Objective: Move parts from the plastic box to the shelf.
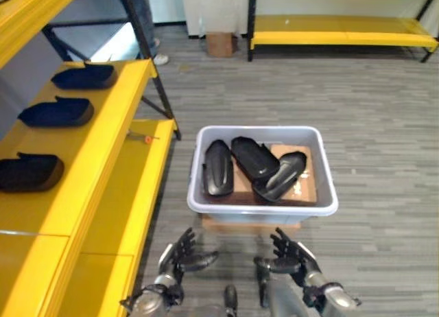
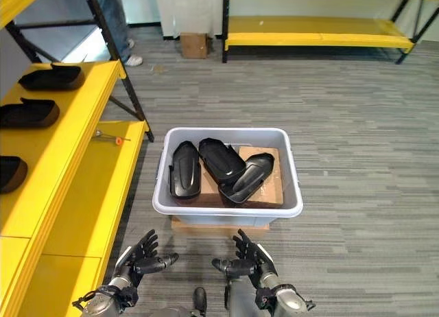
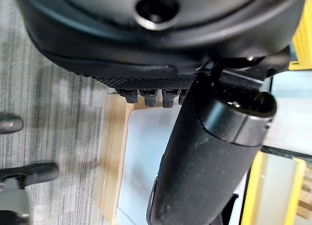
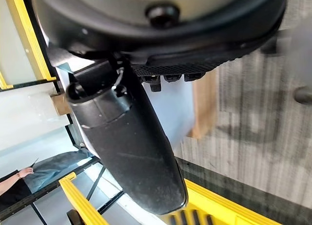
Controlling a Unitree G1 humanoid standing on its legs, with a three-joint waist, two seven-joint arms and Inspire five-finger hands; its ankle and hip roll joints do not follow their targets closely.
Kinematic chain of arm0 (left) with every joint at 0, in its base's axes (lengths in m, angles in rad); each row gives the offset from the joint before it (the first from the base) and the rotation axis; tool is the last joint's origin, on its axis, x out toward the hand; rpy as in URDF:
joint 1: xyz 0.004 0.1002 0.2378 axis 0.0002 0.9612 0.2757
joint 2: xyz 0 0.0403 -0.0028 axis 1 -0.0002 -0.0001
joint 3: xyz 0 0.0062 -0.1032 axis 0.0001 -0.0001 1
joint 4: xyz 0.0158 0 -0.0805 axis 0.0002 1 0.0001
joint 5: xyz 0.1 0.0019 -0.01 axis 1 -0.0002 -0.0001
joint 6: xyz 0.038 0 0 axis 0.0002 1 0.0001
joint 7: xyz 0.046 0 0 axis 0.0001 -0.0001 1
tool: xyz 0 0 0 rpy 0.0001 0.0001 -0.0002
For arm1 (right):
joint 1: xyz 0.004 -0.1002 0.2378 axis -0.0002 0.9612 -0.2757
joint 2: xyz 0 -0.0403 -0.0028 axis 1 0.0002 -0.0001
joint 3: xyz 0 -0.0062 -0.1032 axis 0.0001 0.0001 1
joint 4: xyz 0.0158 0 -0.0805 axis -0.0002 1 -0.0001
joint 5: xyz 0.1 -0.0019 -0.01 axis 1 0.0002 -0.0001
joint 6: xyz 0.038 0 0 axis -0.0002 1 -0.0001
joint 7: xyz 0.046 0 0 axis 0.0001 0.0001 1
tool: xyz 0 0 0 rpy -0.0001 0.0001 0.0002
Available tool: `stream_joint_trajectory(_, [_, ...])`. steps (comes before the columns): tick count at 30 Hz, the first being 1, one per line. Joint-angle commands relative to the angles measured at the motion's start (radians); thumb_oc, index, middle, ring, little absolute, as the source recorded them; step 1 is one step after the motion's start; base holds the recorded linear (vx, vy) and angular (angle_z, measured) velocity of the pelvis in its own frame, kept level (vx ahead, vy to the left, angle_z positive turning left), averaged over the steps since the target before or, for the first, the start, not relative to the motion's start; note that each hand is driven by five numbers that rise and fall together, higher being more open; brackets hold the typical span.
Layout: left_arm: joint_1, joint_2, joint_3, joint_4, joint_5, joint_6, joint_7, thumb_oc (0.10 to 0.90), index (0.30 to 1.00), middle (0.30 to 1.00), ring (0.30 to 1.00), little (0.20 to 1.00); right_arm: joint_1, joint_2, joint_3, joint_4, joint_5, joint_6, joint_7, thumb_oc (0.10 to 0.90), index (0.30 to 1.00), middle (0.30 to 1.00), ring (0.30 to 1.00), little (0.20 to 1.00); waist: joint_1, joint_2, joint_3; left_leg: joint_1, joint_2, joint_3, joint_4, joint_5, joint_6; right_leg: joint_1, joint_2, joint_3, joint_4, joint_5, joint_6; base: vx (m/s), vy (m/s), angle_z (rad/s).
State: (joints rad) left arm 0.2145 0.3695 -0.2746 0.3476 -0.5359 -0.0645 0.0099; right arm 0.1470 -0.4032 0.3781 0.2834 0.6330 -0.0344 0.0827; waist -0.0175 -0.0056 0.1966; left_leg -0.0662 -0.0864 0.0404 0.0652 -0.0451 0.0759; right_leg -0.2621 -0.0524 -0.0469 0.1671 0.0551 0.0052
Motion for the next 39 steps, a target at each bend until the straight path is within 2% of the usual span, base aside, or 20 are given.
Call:
stream_joint_trajectory(1, [-0.085, 0.007, -0.002, -0.062, -0.001, -0.071, -0.019, 0.9, 1.0, 1.0, 1.0, 1.0, -0.029, -0.034, -0.032, -0.091, 0.042, -0.085, 0.014, 0.9, 1.0, 1.0, 1.0, 1.0, -0.025, 0.007, -0.078, 0.084, 0.104, -0.032, 0.057, -0.056, -0.062, 0.009, 0.028, -0.003, -0.025, -0.032, 0.046, 0.14, -0.142, 0.07])
stream_joint_trajectory(5, [-0.098, 0.005, -0.01, -0.05, 0.001, -0.071, -0.014, 0.9, 1.0, 1.0, 1.0, 1.0, -0.023, -0.042, -0.043, -0.095, 0.039, -0.09, 0.011, 0.9, 1.0, 1.0, 1.0, 1.0, -0.034, 0.014, -0.086, 0.101, 0.142, -0.045, 0.039, -0.013, -0.085, 0.015, 0.039, -0.019, 0.003, -0.07, 0.03, 0.13, -0.12, 0.11])
stream_joint_trajectory(6, [-0.101, 0.003, -0.012, -0.046, 0.0, -0.072, -0.013, 0.9, 1.0, 1.0, 1.0, 1.0, -0.017, -0.045, -0.05, -0.093, 0.041, -0.093, 0.009, 0.9, 1.0, 1.0, 1.0, 1.0, -0.04, 0.016, -0.088, 0.09, 0.159, -0.042, 0.062, 0.02, -0.107, 0.031, 0.042, -0.026, 0.004, -0.089, 0.017, 0.13, -0.138, 0.19])
stream_joint_trajectory(7, [-0.102, 0.002, -0.013, -0.042, -0.001, -0.071, -0.013, 0.9, 1.0, 1.0, 1.0, 1.0, -0.014, -0.045, -0.052, -0.092, 0.042, -0.095, 0.008, 0.9, 1.0, 1.0, 1.0, 1.0, -0.04, 0.015, -0.085, 0.07, 0.169, -0.04, 0.107, 0.056, -0.119, 0.045, 0.043, -0.033, 0.001, -0.099, 0.007, 0.09, -0.151, 0.3])
stream_joint_trajectory(8, [-0.103, 0.001, -0.012, -0.042, -0.006, -0.072, -0.014, 0.9, 1.0, 1.0, 1.0, 1.0, -0.012, -0.046, -0.054, -0.089, 0.044, -0.096, 0.008, 0.9, 1.0, 1.0, 1.0, 1.0, -0.037, 0.006, -0.076, 0.021, 0.168, -0.052, 0.202, 0.095, -0.126, 0.063, 0.042, -0.037, -0.007, -0.104, -0.006, 0.02, -0.13, 0.3])
stream_joint_trajectory(9, [-0.107, 0.003, -0.015, -0.04, -0.008, -0.076, -0.015, 0.9, 1.0, 1.0, 1.0, 1.0, -0.014, -0.053, -0.058, -0.091, 0.042, -0.1, 0.006, 0.9, 1.0, 1.0, 1.0, 1.0, -0.023, -0.004, -0.054, -0.033, 0.14, -0.082, 0.32, 0.12, -0.127, 0.082, 0.04, -0.032, -0.011, -0.103, -0.016, -0.02, -0.111, 0.18])
stream_joint_trajectory(10, [-0.107, 0.003, -0.015, -0.042, -0.012, -0.077, -0.013, 0.9, 1.0, 1.0, 1.0, 1.0, -0.016, -0.06, -0.059, -0.093, 0.041, -0.102, 0.005, 0.9, 1.0, 1.0, 1.0, 1.0, -0.019, -0.013, -0.044, -0.072, 0.119, -0.096, 0.371, 0.13, -0.122, 0.086, 0.032, -0.035, -0.016, -0.099, -0.02, -0.02, -0.077, 0.08])
stream_joint_trajectory(11, [-0.105, 0.005, -0.015, -0.047, -0.014, -0.073, -0.01, 0.9, 1.0, 1.0, 1.0, 1.0, -0.013, -0.064, -0.062, -0.096, 0.04, -0.105, 0.002, 0.9, 1.0, 1.0, 1.0, 1.0, -0.017, -0.023, -0.036, -0.104, 0.12, -0.093, 0.37, 0.115, -0.111, 0.094, 0.019, -0.039, -0.024, -0.1, -0.018, 0.01, -0.026, 0.04])
stream_joint_trajectory(12, [-0.104, 0.006, -0.015, -0.047, -0.013, -0.072, -0.009, 0.9, 1.0, 1.0, 1.0, 1.0, -0.015, -0.065, -0.062, -0.091, 0.037, -0.104, -0.003, 0.9, 1.0, 1.0, 1.0, 1.0, -0.012, -0.029, -0.031, -0.127, 0.126, -0.086, 0.328, 0.092, -0.105, 0.102, 0.01, -0.036, -0.029, -0.102, -0.011, 0.07, 0.03, 0.1])
stream_joint_trajectory(13, [-0.103, 0.007, -0.016, -0.041, -0.014, -0.071, -0.009, 0.9, 1.0, 1.0, 1.0, 1.0, -0.021, -0.068, -0.064, -0.092, 0.036, -0.11, -0.011, 0.9, 1.0, 1.0, 1.0, 1.0, -0.006, -0.031, -0.027, -0.136, 0.149, -0.081, 0.23, 0.071, -0.103, 0.119, 0.001, -0.033, -0.041, -0.107, -0.001, 0.08, 0.079, 0.1])
stream_joint_trajectory(14, [-0.103, 0.01, -0.019, -0.043, -0.012, -0.072, -0.007, 0.9, 1.0, 1.0, 1.0, 1.0, -0.024, -0.07, -0.067, -0.097, 0.034, -0.114, -0.015, 0.9, 1.0, 1.0, 1.0, 1.0, -0.004, -0.032, -0.029, -0.139, 0.161, -0.086, 0.169, 0.068, -0.105, 0.12, -0.004, -0.029, -0.046, -0.103, 0.005, 0.1, 0.124, 0.15])
stream_joint_trajectory(15, [-0.099, 0.014, -0.022, -0.045, -0.007, -0.072, -0.006, 0.9, 1.0, 1.0, 1.0, 1.0, -0.023, -0.075, -0.073, -0.1, 0.024, -0.119, -0.02, 0.9, 1.0, 1.0, 1.0, 1.0, 0.001, -0.028, -0.027, -0.143, 0.183, -0.093, 0.095, 0.097, -0.116, 0.124, -0.006, -0.028, -0.043, -0.106, 0.011, 0.12, 0.206, 0.14])
stream_joint_trajectory(16, [-0.092, 0.017, -0.019, -0.045, 0.001, -0.071, -0.008, 0.9, 1.0, 1.0, 1.0, 1.0, -0.025, -0.081, -0.081, -0.112, 0.015, -0.121, -0.024, 0.9, 1.0, 1.0, 1.0, 1.0, 0.009, -0.013, -0.032, -0.153, 0.209, -0.11, 0.016, 0.15, -0.129, 0.133, -0.002, -0.016, -0.039, -0.115, 0.018, 0.18, 0.305, 0.04])
stream_joint_trajectory(17, [-0.079, 0.016, -0.009, -0.042, 0.005, -0.076, -0.01, 0.9, 1.0, 1.0, 1.0, 1.0, -0.012, -0.079, -0.084, -0.119, 0.007, -0.114, -0.013, 0.9, 1.0, 1.0, 1.0, 1.0, 0.01, -0.003, -0.043, -0.116, 0.206, -0.116, -0.016, 0.129, -0.124, 0.14, 0.0, 0.01, -0.031, -0.121, 0.028, 0.15, 0.254, -0.11])
stream_joint_trajectory(20, [-0.073, 0.016, -0.005, -0.048, 0.005, -0.077, -0.016, 0.9, 1.0, 1.0, 1.0, 1.0, -0.004, -0.071, -0.086, -0.125, 0.008, -0.11, -0.008, 0.9, 1.0, 1.0, 1.0, 1.0, 0.01, 0.001, -0.051, -0.107, 0.203, -0.103, -0.028, 0.128, -0.122, 0.146, -0.005, 0.014, -0.036, -0.117, 0.031, 0.08, 0.175, -0.51])
stream_joint_trajectory(21, [-0.078, 0.022, -0.004, -0.053, 0.001, -0.081, -0.02, 0.9, 1.0, 1.0, 1.0, 1.0, 0.005, -0.058, -0.092, -0.144, 0.022, -0.109, -0.003, 0.9, 1.0, 1.0, 1.0, 1.0, 0.006, 0.001, -0.059, -0.099, 0.183, -0.082, -0.017, 0.111, -0.114, 0.151, -0.024, 0.025, -0.054, -0.101, 0.04, 0.05, 0.156, -0.58])
stream_joint_trajectory(22, [-0.078, 0.022, -0.004, -0.053, 0.001, -0.081, -0.02, 0.9, 1.0, 1.0, 1.0, 1.0, 0.006, -0.058, -0.092, -0.144, 0.022, -0.109, -0.003, 0.9, 1.0, 1.0, 1.0, 1.0, 0.007, 0.0, -0.059, -0.098, 0.183, -0.081, -0.017, 0.11, -0.114, 0.152, -0.025, 0.026, -0.055, -0.101, 0.04, 0.1, 0.29, -0.27])
stream_joint_trajectory(24, [-0.074, 0.035, 0.005, -0.059, 0.006, -0.085, -0.019, 0.9, 1.0, 1.0, 1.0, 1.0, 0.007, -0.05, -0.093, -0.163, 0.029, -0.108, 0.002, 0.9, 1.0, 1.0, 1.0, 1.0, 0.009, -0.006, -0.065, -0.079, 0.161, -0.051, -0.018, 0.083, -0.097, 0.163, -0.054, 0.05, -0.088, -0.074, 0.064, 0.07, 0.226, -0.19])
stream_joint_trajectory(29, [-0.072, 0.049, 0.019, -0.076, 0.007, -0.089, -0.016, 0.9, 1.0, 1.0, 1.0, 1.0, -0.007, -0.054, -0.092, -0.212, 0.032, -0.117, 0.006, 0.9, 1.0, 1.0, 1.0, 1.0, 0.014, -0.021, -0.066, -0.074, 0.145, -0.009, -0.006, 0.052, -0.08, 0.158, -0.082, 0.069, -0.135, -0.037, 0.086, 0.02, 0.115, -0.27])
stream_joint_trajectory(39, [-0.092, 0.072, 0.03, -0.116, 0.003, -0.099, -0.008, 0.9, 1.0, 1.0, 1.0, 1.0, -0.092, -0.118, -0.152, -0.364, -0.024, -0.178, -0.037, 0.9, 1.0, 1.0, 1.0, 1.0, 0.004, -0.036, -0.016, -0.167, 0.137, 0.01, 0.043, 0.034, -0.07, 0.069, -0.098, 0.08, -0.142, -0.007, 0.098, -0.05, 0.036, -0.05])
